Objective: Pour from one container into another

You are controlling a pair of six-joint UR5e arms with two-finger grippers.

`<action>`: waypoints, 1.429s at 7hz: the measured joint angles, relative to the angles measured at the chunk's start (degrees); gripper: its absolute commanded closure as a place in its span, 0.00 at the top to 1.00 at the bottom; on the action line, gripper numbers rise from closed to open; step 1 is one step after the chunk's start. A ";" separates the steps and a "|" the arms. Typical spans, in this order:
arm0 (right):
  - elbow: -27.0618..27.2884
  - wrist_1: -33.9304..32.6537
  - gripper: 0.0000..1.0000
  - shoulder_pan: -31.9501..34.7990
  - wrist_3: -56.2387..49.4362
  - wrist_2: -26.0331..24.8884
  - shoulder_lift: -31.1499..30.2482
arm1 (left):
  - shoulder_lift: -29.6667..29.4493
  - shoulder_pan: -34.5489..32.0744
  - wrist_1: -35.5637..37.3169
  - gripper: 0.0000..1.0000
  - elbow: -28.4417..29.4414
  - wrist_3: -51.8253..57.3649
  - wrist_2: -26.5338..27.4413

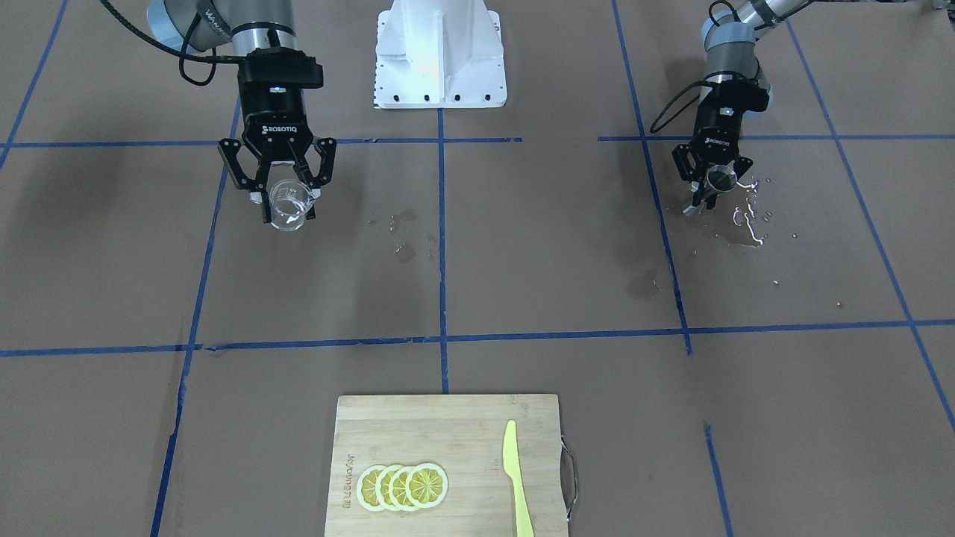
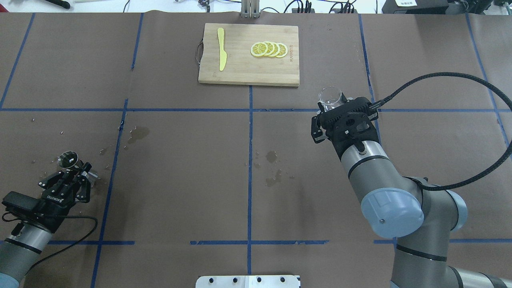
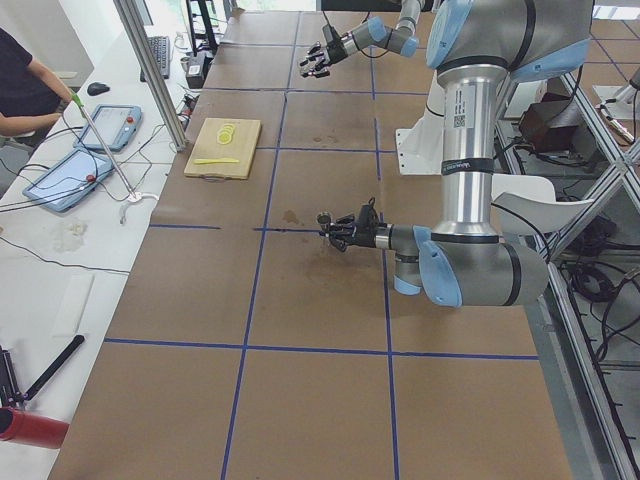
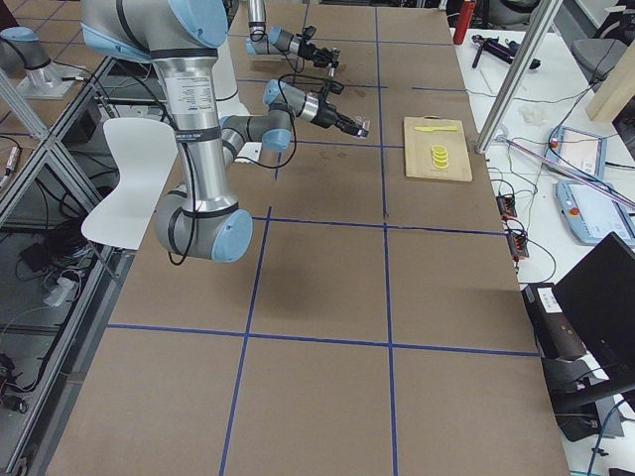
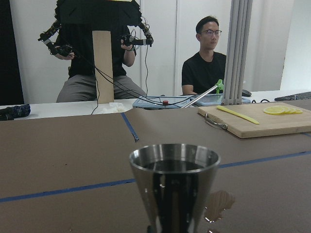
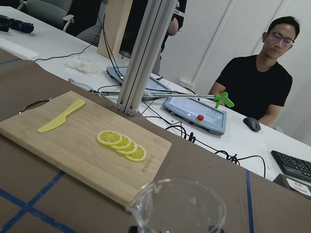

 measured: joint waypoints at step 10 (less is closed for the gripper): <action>0.24 0.04 0.00 -0.12 0.00 0.00 0.19 | -2.77 1.34 1.75 0.07 0.48 1.34 0.18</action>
